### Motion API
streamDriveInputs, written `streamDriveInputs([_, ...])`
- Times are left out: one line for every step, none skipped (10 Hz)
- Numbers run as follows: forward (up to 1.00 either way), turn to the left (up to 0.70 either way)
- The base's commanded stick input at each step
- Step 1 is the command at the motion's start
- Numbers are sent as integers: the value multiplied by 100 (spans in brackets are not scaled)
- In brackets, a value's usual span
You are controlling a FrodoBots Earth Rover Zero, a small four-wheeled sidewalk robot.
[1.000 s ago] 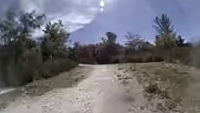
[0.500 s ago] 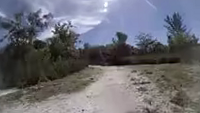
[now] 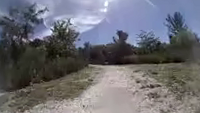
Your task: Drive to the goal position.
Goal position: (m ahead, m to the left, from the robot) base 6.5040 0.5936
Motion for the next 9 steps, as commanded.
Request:
streamDriveInputs([70,0])
streamDriveInputs([70,0])
streamDriveInputs([70,0])
streamDriveInputs([70,0])
streamDriveInputs([70,0])
streamDriveInputs([70,0])
streamDriveInputs([70,0])
streamDriveInputs([70,0])
streamDriveInputs([70,0])
